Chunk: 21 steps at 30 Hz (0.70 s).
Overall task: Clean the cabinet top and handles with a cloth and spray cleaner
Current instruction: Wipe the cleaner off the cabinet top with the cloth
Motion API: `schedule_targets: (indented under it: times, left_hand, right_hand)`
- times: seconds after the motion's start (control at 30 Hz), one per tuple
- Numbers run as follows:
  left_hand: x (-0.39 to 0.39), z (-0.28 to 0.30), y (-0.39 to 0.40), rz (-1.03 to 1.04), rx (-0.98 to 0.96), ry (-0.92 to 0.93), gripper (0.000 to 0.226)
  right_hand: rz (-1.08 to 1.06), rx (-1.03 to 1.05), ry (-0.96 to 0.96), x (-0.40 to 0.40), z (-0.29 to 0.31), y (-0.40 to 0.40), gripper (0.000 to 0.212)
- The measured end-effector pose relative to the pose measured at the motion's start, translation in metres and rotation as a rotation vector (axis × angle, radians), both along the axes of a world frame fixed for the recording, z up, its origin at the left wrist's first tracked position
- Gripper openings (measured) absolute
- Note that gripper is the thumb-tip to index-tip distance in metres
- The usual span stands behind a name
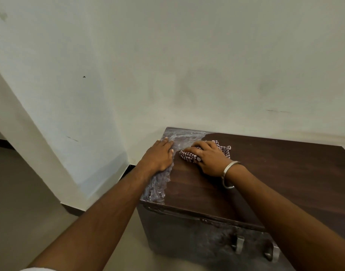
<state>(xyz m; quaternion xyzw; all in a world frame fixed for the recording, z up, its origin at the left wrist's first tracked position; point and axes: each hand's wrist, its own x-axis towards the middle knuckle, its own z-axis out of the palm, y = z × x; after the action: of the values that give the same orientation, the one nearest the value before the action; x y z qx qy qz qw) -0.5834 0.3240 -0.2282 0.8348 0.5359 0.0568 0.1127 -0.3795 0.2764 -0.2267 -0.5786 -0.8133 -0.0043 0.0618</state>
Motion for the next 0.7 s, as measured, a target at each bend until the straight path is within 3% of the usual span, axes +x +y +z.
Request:
schedule_targets:
  times: [0.17,0.4,0.57,0.7]
  left_hand:
    - [0.000,-0.003,0.007,-0.002,-0.011,0.000,0.053]
    - [0.002,-0.005,0.015,0.000,-0.006,0.000,0.054]
    - [0.002,-0.004,0.017,-0.009,-0.007,-0.001,0.053]
    - [0.004,-0.002,0.019,-0.011,-0.002,0.007,0.053]
  right_hand:
    - [-0.067,-0.022,0.020,-0.014,0.003,0.014,0.051]
    - [0.056,0.035,0.028,-0.007,-0.001,0.008,0.048]
    - [-0.075,-0.023,0.029,-0.006,0.002,0.028,0.052]
    - [-0.023,0.024,0.033,-0.015,-0.002,0.026,0.050]
